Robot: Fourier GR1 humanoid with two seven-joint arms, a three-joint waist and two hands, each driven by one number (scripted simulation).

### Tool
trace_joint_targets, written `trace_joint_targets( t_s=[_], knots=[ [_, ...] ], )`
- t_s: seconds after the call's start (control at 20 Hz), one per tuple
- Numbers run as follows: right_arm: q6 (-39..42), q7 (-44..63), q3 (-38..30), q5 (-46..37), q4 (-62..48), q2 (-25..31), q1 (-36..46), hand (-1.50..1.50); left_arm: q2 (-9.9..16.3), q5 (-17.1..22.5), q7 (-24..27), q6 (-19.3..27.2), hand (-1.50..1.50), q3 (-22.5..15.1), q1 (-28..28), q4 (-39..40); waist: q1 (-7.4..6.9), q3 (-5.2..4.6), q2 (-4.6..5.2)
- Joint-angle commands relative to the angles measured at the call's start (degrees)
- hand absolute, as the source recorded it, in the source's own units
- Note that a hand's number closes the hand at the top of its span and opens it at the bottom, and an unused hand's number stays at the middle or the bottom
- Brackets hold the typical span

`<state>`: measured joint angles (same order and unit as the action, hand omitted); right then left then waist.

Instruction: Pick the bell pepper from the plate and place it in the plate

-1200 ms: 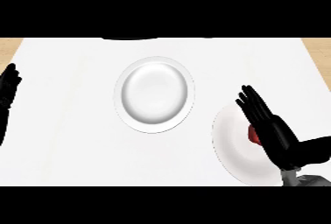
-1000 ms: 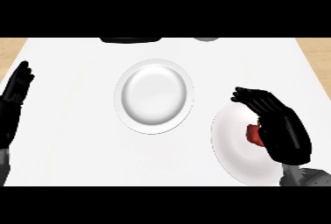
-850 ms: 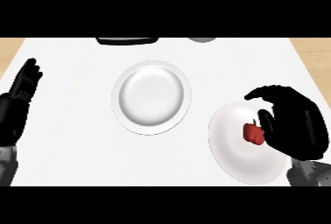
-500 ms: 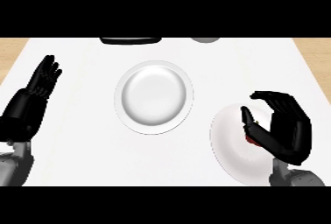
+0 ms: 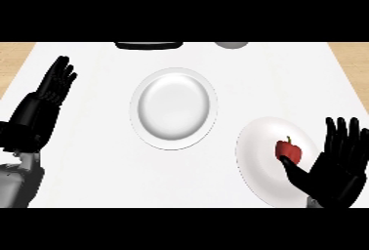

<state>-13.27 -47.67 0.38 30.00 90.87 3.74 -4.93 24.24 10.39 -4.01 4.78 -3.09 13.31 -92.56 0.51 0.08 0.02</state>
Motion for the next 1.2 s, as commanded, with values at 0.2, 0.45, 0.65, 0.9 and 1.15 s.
trace_joint_targets(
  t_s=[0.2,0.45,0.65,0.9,1.15],
  knots=[
    [0.8,13.7,-4.5,-3.5,3.9,16.6,-11.8,-1.5,-1.3,-0.1,1.9,-1.3,0.0,0.4,-0.1,3.3,0.88,-0.25,0.08],
    [-0.1,26.6,-1.2,-10.5,7.4,26.9,-17.1,-1.5,1.0,0.3,0.7,-2.1,0.0,2.4,0.8,1.5,-0.09,-0.33,-0.02],
    [4.8,36.7,-0.4,-11.9,9.2,35.8,-16.8,-1.5,0.4,0.4,-2.7,-1.6,0.0,1.7,2.4,0.1,-0.78,-0.24,0.06],
    [6.7,42.1,4.5,-16.8,7.9,35.3,-13.0,-1.5,0.3,0.2,-0.7,-3.5,0.0,2.9,1.0,0.4,-0.83,-0.1,0.01],
    [8.6,47.1,2.6,-18.9,6.0,33.7,-10.2,-1.5,-4.7,-4.3,2.3,-1.7,0.0,1.4,2.5,5.0,-0.24,-0.1,0.04]
  ],
)
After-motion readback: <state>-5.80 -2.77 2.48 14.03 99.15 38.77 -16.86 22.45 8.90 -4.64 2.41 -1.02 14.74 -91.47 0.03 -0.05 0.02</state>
